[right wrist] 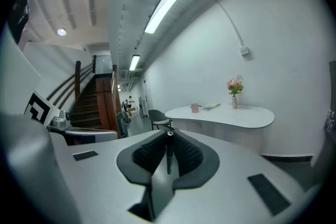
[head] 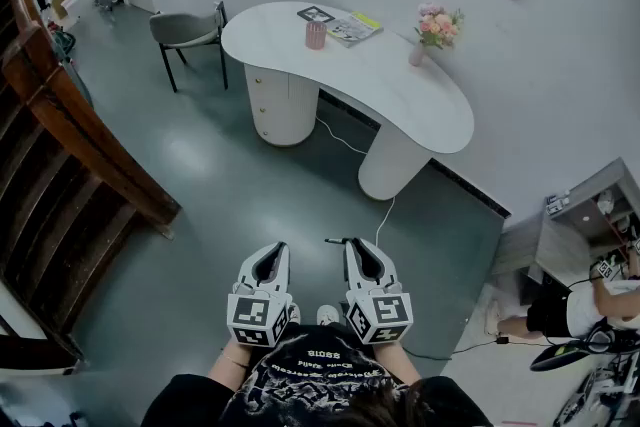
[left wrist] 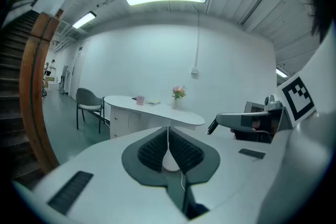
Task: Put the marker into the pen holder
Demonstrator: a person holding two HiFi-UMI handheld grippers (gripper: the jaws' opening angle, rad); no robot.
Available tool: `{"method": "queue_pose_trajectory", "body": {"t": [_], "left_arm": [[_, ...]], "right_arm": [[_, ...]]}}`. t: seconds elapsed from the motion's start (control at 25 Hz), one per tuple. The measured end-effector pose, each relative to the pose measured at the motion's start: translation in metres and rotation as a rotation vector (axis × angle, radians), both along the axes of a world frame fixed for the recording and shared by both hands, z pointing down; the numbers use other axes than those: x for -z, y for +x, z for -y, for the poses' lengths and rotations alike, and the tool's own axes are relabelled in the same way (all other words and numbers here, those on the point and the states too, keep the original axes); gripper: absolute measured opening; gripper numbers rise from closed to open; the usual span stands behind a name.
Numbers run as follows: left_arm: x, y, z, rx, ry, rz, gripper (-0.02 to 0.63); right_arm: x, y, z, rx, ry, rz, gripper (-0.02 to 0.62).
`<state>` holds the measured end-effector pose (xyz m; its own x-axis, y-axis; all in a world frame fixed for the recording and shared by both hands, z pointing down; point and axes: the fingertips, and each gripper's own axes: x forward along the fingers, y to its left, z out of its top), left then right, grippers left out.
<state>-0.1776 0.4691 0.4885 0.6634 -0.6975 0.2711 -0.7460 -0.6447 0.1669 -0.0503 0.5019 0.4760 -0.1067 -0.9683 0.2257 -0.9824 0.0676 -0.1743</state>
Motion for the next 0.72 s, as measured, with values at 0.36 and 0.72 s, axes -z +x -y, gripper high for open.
{"method": "queue_pose_trajectory", "body": {"t": [0.36,0.72], "left_arm": [[-0.004,-0.020,0.021,-0.001,-0.019,-0.013,0.026],[-0.012,-0.023,0.051,0.045,-0.022,-0.016,0.026]], "right_arm": [[0.013,-0.011,0.021,-0.031,0.049,0.002,0.066],[0.003,-0.004,0.059,-0.005,0.040,-0.001,0.066]]}}
